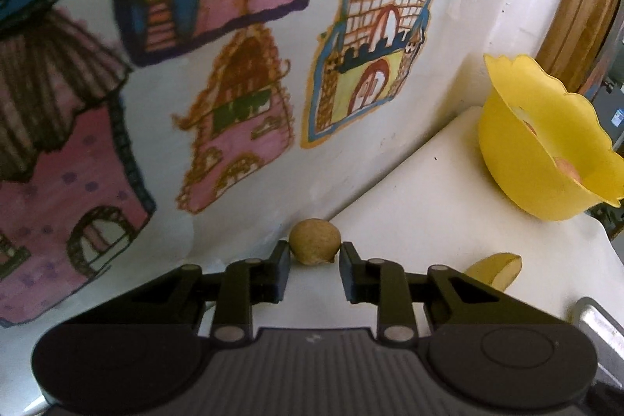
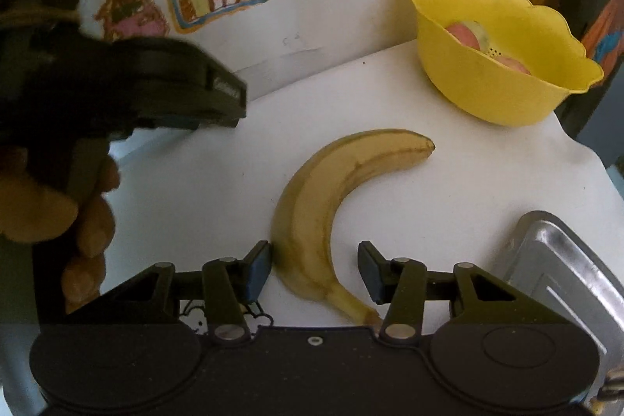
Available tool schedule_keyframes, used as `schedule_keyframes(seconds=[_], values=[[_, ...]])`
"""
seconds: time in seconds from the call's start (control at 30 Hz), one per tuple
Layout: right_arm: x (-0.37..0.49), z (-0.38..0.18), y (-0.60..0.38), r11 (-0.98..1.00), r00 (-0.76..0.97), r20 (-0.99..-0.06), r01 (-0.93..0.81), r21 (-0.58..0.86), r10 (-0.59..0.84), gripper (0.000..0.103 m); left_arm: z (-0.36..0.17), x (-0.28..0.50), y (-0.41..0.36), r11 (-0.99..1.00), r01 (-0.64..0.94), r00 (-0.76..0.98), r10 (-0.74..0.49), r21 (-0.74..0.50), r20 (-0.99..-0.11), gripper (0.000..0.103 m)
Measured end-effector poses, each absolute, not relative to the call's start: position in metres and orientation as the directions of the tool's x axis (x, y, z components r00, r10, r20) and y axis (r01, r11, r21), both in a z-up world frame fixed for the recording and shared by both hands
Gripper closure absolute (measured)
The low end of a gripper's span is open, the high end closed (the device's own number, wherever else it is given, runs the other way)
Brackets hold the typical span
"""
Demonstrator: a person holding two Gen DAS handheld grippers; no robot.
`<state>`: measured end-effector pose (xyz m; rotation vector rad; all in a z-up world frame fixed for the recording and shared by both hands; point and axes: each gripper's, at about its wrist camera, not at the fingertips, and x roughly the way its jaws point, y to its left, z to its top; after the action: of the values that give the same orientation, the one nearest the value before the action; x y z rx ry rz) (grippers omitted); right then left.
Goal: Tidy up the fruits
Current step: 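Close the right tool on the second banana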
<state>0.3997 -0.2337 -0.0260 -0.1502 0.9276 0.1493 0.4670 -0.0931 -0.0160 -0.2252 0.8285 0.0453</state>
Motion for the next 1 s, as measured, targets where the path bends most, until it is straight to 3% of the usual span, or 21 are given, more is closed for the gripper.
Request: schedule_keyframes(seconds=[0.2, 1.0], values=[[0.401, -0.029, -0.233, 0.981, 0.598, -0.795, -0.191, -0.023, 0.098, 0.065, -0.011, 0.445, -0.089, 0.982, -0.061, 0.678, -0.09, -0.178, -0.729, 0.073], [0.316, -0.015, -0.186, 0.961, 0.531, -0.829, -0.274, 0.029, 0.176, 0.067, -0.005, 0.337, -0.032, 0.988, 0.052, 0.603, -0.146, -0.143, -0.784, 0.073]])
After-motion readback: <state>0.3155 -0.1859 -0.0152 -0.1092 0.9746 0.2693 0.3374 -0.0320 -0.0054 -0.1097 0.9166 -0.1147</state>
